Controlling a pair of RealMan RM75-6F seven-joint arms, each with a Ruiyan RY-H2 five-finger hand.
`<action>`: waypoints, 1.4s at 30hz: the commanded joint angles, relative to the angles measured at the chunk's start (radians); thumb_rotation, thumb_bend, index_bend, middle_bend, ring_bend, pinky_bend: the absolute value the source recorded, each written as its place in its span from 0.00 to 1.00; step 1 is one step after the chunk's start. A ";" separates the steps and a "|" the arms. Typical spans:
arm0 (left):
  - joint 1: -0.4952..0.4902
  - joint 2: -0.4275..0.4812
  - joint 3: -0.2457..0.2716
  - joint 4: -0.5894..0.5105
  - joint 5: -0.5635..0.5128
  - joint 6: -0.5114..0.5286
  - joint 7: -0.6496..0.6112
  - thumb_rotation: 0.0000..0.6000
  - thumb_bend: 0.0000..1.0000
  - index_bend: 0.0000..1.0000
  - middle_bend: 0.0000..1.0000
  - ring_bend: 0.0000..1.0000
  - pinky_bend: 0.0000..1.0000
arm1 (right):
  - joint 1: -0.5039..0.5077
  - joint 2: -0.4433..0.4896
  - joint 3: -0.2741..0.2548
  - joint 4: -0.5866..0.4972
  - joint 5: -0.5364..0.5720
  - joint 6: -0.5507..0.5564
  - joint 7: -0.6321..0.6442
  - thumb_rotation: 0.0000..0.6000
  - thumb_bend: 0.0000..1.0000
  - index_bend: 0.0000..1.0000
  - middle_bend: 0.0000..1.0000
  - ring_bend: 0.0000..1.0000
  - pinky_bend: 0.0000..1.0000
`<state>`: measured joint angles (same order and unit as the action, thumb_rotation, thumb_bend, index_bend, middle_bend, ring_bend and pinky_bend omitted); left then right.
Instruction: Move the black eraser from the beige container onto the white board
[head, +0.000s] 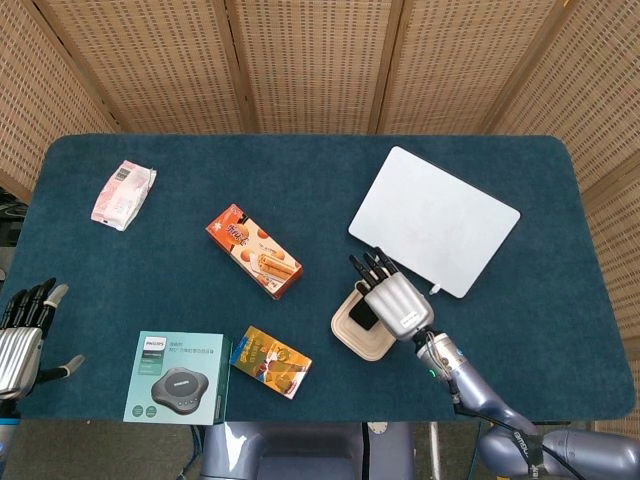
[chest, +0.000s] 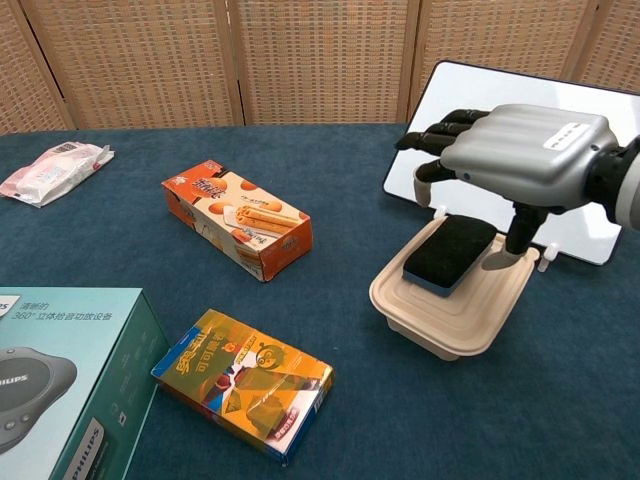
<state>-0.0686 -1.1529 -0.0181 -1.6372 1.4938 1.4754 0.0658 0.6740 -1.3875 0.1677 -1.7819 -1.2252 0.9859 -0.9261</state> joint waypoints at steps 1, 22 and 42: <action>0.003 0.003 0.000 -0.001 0.004 0.006 -0.004 1.00 0.16 0.00 0.00 0.00 0.00 | 0.015 -0.003 -0.003 -0.009 0.022 0.008 -0.027 1.00 0.10 0.31 0.00 0.00 0.00; 0.001 0.001 0.001 0.002 0.001 0.000 -0.006 1.00 0.16 0.00 0.00 0.00 0.00 | 0.115 -0.019 -0.060 0.010 0.169 0.017 -0.219 1.00 0.11 0.35 0.00 0.00 0.00; 0.000 -0.001 0.002 0.001 0.003 -0.001 0.000 1.00 0.15 0.00 0.00 0.00 0.00 | 0.181 -0.036 -0.107 -0.005 0.244 0.049 -0.283 1.00 0.13 0.35 0.00 0.00 0.00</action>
<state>-0.0690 -1.1543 -0.0157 -1.6365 1.4973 1.4739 0.0662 0.8542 -1.4217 0.0622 -1.7865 -0.9823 1.0338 -1.2077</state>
